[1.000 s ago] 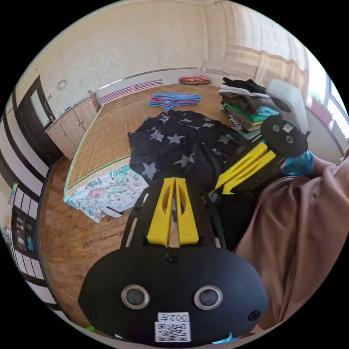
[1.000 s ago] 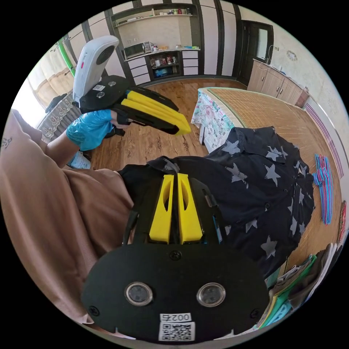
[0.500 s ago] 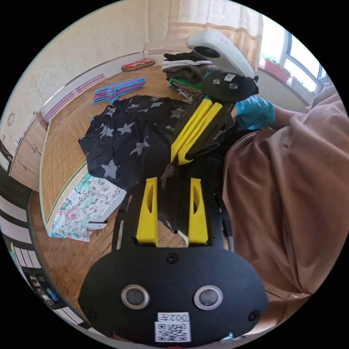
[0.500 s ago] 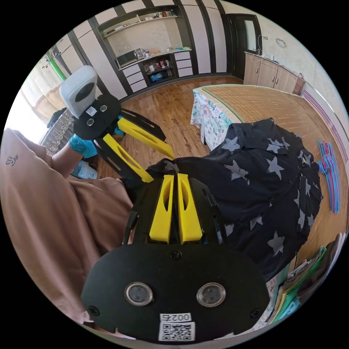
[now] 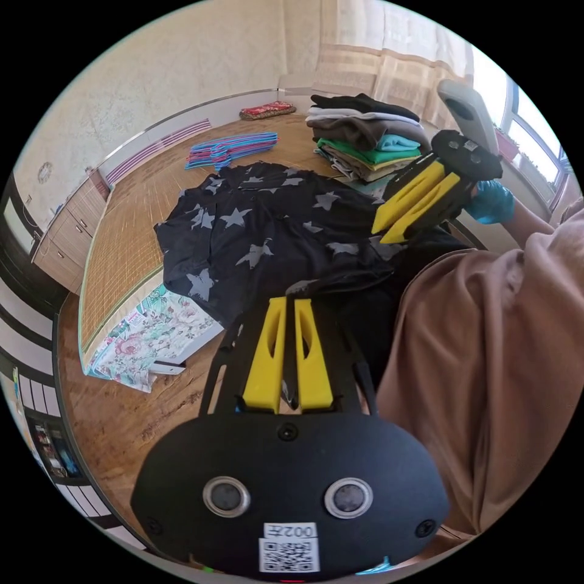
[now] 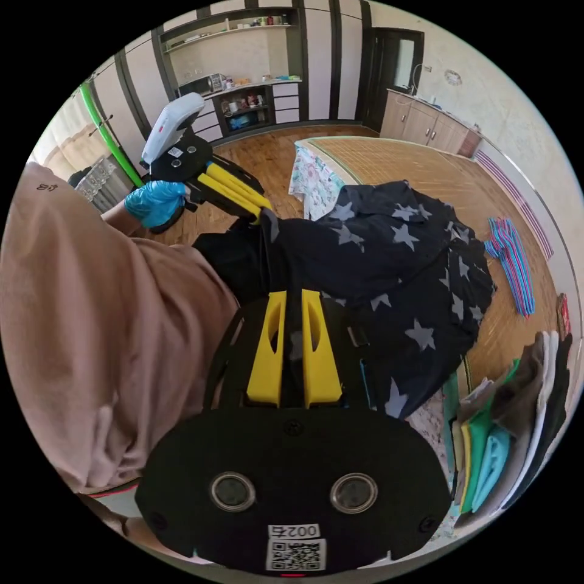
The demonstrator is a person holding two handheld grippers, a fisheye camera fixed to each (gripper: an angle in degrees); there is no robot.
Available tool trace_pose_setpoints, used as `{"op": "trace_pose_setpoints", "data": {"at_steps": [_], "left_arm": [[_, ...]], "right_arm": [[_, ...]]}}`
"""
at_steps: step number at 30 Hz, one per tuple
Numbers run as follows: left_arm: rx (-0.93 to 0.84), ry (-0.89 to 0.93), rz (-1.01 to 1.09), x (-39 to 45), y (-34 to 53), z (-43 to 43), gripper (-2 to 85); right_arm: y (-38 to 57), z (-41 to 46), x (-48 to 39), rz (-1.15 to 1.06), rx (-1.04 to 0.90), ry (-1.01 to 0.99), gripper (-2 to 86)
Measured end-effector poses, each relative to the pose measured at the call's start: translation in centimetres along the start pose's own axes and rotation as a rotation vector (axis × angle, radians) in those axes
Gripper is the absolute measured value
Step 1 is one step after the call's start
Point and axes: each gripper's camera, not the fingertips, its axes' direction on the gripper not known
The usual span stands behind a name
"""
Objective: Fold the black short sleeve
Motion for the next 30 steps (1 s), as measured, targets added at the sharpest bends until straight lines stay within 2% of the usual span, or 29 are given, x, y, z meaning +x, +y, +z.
{"op": "trace_pose_setpoints", "data": {"at_steps": [7, 19, 24, 30], "left_arm": [[0.015, -0.009, 0.016, -1.1, -2.7, -0.2, -1.5], [-0.001, -0.064, 0.055, -3.3, -8.4, -0.2, -1.0], [0.014, -0.052, 0.034, -4.5, -10.3, 0.0, -1.0], [0.010, -0.054, 0.049, -5.8, -12.4, 0.5, -0.9]], "right_arm": [[5.8, -1.9, 0.9, 0.089, -0.069, 0.074, 9.7], [4.1, 0.5, 0.1, -0.019, -0.090, 0.155, 10.8], [3.9, 1.2, 0.3, -0.052, -0.139, 0.204, 9.3], [4.4, -0.1, 2.3, 0.011, -0.090, 0.211, 1.3]]}}
